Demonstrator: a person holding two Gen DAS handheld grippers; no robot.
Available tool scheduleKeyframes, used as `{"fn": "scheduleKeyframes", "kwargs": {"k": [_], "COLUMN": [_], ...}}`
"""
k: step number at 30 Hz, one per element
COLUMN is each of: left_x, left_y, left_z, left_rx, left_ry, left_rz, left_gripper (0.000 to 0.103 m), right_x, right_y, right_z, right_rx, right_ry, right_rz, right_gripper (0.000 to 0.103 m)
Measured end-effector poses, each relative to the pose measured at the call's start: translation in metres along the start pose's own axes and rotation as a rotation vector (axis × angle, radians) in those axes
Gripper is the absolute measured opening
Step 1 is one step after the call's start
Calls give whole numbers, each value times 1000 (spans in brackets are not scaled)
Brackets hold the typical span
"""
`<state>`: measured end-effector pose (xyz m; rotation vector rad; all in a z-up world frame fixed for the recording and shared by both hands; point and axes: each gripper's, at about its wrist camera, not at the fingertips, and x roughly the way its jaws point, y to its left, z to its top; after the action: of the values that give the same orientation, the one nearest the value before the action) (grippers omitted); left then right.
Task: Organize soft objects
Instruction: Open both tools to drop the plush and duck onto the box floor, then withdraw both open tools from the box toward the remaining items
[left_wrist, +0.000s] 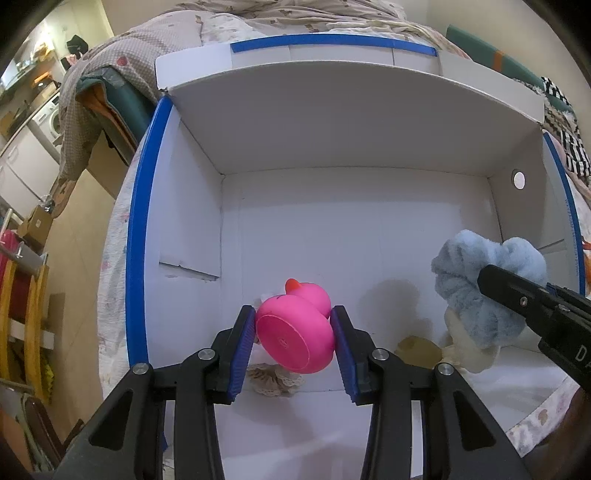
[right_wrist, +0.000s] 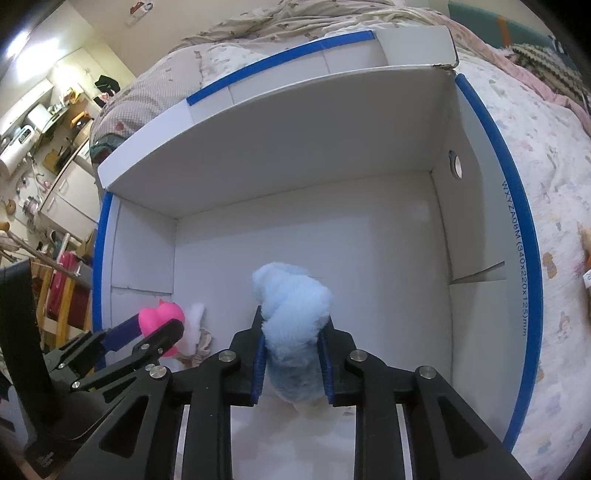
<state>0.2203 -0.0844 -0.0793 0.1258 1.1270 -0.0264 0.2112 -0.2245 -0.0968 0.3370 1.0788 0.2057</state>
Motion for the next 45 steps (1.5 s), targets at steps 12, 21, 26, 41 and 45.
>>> {"fn": "scheduleKeyframes", "kwargs": {"k": [12, 21, 26, 41, 45], "left_x": [-4, -15, -25, -58, -73], "left_y": [-1, 6, 11, 20, 26], "left_z": [2, 0, 4, 0, -4], "left_rx": [9, -25, -41, -47, -66], "left_ry": [-20, -57, -102, -166, -164], "left_rz": [14, -22, -28, -40, -49], "left_gripper": [53, 65, 66, 66, 66], "right_x": [-17, -28, -37, -72, -83], "right_y": [3, 3, 7, -1, 3], "right_z": [1, 4, 5, -8, -19], "right_rx": [-4, 17, -9, 34, 30], "right_ry": [-65, -113, -163, -223, -239], "right_rz": [66, 141, 124, 135, 124], "right_gripper": [75, 99, 103, 103, 103]}}
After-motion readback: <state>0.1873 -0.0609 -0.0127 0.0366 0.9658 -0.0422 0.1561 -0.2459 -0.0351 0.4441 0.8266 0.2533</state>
